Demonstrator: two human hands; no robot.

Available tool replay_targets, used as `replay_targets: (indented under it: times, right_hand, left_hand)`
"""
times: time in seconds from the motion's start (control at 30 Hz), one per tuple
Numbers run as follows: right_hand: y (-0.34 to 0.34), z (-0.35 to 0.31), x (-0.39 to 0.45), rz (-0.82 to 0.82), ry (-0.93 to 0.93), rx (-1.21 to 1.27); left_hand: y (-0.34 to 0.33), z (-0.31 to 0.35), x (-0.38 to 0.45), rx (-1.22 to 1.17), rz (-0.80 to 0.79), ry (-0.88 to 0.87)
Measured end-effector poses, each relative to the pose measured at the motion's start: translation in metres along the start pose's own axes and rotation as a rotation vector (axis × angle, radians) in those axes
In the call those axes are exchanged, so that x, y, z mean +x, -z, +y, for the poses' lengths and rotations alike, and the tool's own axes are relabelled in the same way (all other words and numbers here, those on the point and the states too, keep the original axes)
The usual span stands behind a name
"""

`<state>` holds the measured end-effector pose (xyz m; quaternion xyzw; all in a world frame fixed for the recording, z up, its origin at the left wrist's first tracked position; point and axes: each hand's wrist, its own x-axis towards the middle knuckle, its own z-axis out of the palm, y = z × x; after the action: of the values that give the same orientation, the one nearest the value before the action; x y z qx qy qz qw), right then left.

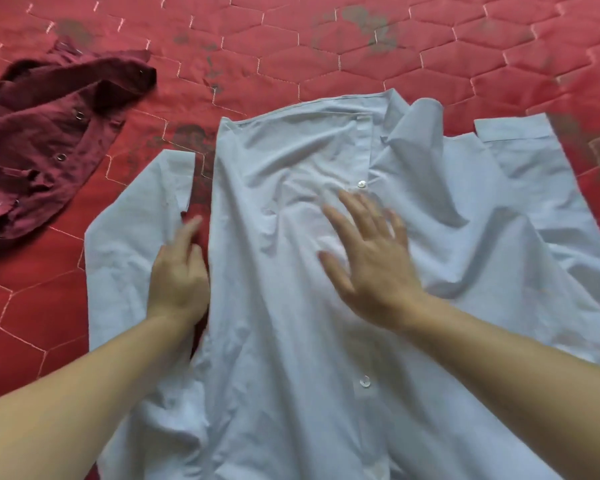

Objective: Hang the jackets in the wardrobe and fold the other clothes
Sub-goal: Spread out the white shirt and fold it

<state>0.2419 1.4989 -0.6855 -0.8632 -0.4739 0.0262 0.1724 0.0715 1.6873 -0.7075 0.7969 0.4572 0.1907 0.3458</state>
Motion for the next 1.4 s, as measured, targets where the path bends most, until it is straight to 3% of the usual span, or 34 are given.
replay_targets:
  times: [0.03, 0.1, 0.2, 0.27, 0.33, 0.47, 0.6, 0.73, 0.83, 0.97, 1.03, 1.13, 1.2, 1.33, 1.4]
  right_hand:
    - [0.008, 0.016, -0.023, 0.044, -0.029, -0.005]
    - [0.021, 0.048, -0.053, 0.062, -0.149, -0.032]
    - [0.026, 0.087, -0.075, -0.009, -0.378, -0.121]
    - [0.026, 0.103, -0.084, -0.077, -0.492, -0.176]
    - [0.024, 0.112, -0.092, -0.1, -0.517, -0.217]
    - [0.025, 0.111, -0.095, -0.141, -0.522, -0.275]
    - [0.042, 0.113, -0.059, -0.085, -0.418, -0.168]
    - [0.061, 0.135, 0.002, 0.061, -0.441, 0.008]
    - [0.069, 0.162, 0.05, 0.096, -0.505, 0.101]
    - [0.066, 0.185, 0.094, -0.156, -0.606, -0.043]
    - [0.062, 0.19, 0.107, -0.207, -0.582, -0.003]
    - [0.064, 0.203, 0.119, -0.051, -0.552, 0.163]
    - [0.071, 0.215, 0.118, 0.042, -0.618, 0.129]
    - [0.067, 0.223, 0.113, -0.002, -0.707, -0.039]
    - [0.061, 0.212, 0.12, 0.05, -0.663, -0.116]
  left_hand:
    - [0.001, 0.009, -0.005, -0.045, 0.087, 0.026]
    - [-0.004, 0.03, -0.023, 0.07, 0.114, -0.121]
    - [-0.034, 0.062, -0.064, 0.227, -0.238, -0.389]
    - [-0.052, 0.062, -0.082, 0.441, -0.454, -0.372]
    - [-0.058, 0.05, -0.088, 0.6, -0.515, -0.277]
    - [-0.061, 0.062, -0.09, 0.671, -0.403, -0.236]
    - [-0.1, 0.111, -0.057, 0.744, -0.388, -0.467]
    - [-0.13, 0.12, -0.019, 0.65, -0.427, -0.333]
    - [-0.134, 0.105, -0.02, 0.65, -0.343, -0.303]
    - [-0.136, 0.103, -0.018, 0.633, -0.28, -0.268]
    - [-0.137, 0.107, -0.015, 0.623, -0.26, -0.223]
    - [-0.137, 0.109, -0.013, 0.613, -0.25, -0.203]
    - [-0.136, 0.109, -0.011, 0.605, -0.257, -0.211]
    - [-0.135, 0.113, -0.009, 0.557, -0.254, -0.231]
    - [-0.135, 0.114, -0.009, 0.545, -0.249, -0.248]
